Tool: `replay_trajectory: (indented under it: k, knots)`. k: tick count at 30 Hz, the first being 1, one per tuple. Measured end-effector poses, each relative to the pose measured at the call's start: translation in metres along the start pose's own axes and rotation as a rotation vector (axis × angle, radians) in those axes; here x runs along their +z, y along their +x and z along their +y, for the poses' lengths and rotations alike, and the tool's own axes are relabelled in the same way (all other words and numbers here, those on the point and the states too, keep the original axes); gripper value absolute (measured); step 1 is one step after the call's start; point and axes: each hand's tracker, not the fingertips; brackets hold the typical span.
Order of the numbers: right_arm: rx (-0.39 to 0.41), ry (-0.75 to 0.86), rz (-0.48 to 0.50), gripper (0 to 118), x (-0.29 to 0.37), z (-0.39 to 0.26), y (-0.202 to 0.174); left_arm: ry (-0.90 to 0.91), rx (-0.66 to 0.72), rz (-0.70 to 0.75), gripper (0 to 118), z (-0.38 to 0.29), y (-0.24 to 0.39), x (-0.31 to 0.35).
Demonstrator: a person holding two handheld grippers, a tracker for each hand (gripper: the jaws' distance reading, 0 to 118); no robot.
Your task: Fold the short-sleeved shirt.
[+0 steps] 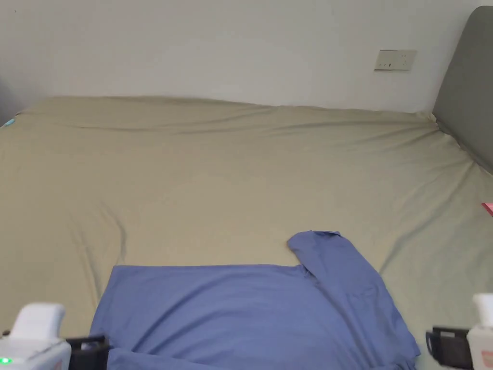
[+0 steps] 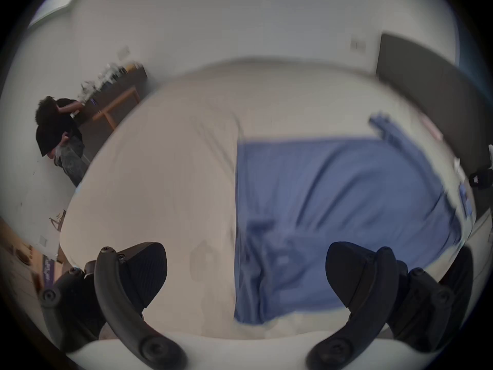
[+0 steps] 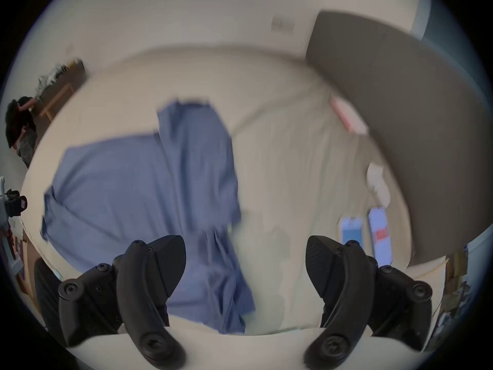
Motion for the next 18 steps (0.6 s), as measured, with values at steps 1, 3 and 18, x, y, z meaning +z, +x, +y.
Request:
replay_trajectory:
  k: [1, 3, 18]
  knots:
    - [0.004, 0.088, -0.002, 98, 0.019, 0.014, -0.003, 0.087, 0.013, 0.003, 116, 0.014, 0.002, 0.015]
    - [0.009, 0.257, -0.015, 98, 0.055, 0.036, -0.012, 0.25, 0.03, 0.005, 116, 0.04, 0.011, 0.045]
    - [0.193, 0.732, 0.043, 2, 0.151, 0.058, -0.136, 0.749, -0.106, 0.027, 9, 0.105, 0.115, 0.148]
